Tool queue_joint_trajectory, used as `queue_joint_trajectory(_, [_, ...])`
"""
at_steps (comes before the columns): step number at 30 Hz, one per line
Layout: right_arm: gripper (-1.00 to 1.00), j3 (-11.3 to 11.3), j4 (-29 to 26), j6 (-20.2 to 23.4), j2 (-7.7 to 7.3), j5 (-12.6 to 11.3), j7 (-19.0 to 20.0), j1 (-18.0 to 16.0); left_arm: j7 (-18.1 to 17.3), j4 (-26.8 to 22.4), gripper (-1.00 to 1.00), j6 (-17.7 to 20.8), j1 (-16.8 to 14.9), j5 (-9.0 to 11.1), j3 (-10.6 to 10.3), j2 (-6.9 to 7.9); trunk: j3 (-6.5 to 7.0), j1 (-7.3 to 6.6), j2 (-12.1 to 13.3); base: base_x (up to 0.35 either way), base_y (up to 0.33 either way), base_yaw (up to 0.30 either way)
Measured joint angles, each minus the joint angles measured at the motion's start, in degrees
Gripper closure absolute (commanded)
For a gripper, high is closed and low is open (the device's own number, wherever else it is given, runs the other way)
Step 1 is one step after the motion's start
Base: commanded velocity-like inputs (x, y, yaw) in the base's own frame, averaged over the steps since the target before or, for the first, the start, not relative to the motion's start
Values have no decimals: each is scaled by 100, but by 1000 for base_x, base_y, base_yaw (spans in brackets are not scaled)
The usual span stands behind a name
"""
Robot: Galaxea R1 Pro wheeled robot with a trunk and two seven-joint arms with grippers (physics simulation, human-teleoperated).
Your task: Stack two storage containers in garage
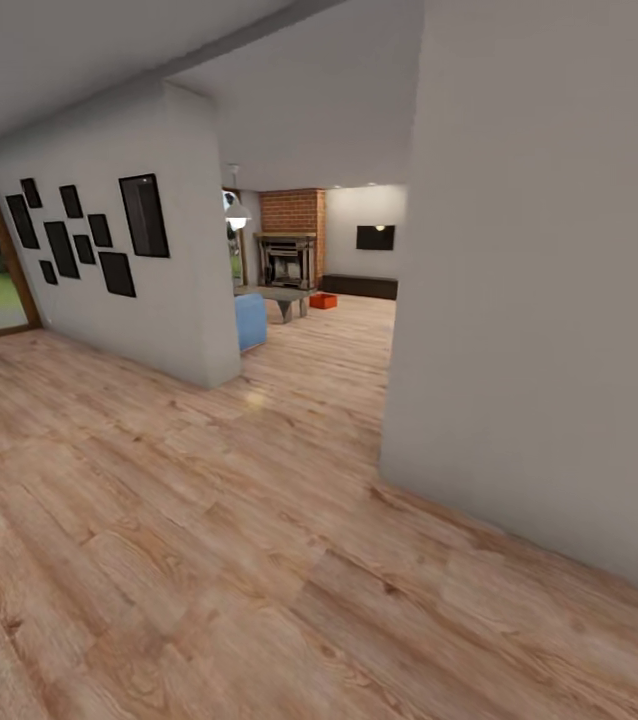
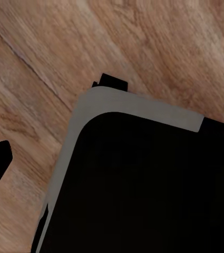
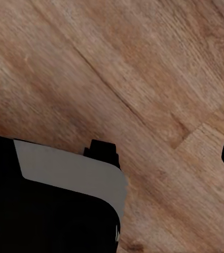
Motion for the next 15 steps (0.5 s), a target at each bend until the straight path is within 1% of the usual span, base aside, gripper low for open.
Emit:
queue_joint_trajectory(4, [-100, 0, 0, -3, 0, -2, 0, 2, 0, -2, -100, 0, 2, 0, 0, -2, 0, 0, 0, 333, 0, 272])
queue_joint_trajectory(5, [-100, 0, 0, -3, 0, -3, 0, 2, 0, -2, -100, 0, 2, 0, 0, -2, 0, 0, 0, 334, 0, 129])
queue_joint_trajectory(15, [-100, -1, 2, -15, -8, -6, 0, 0, 0, -2, -100, 0, 1, -1, 0, -1, 0, 0, 0, 333, 0, 22])
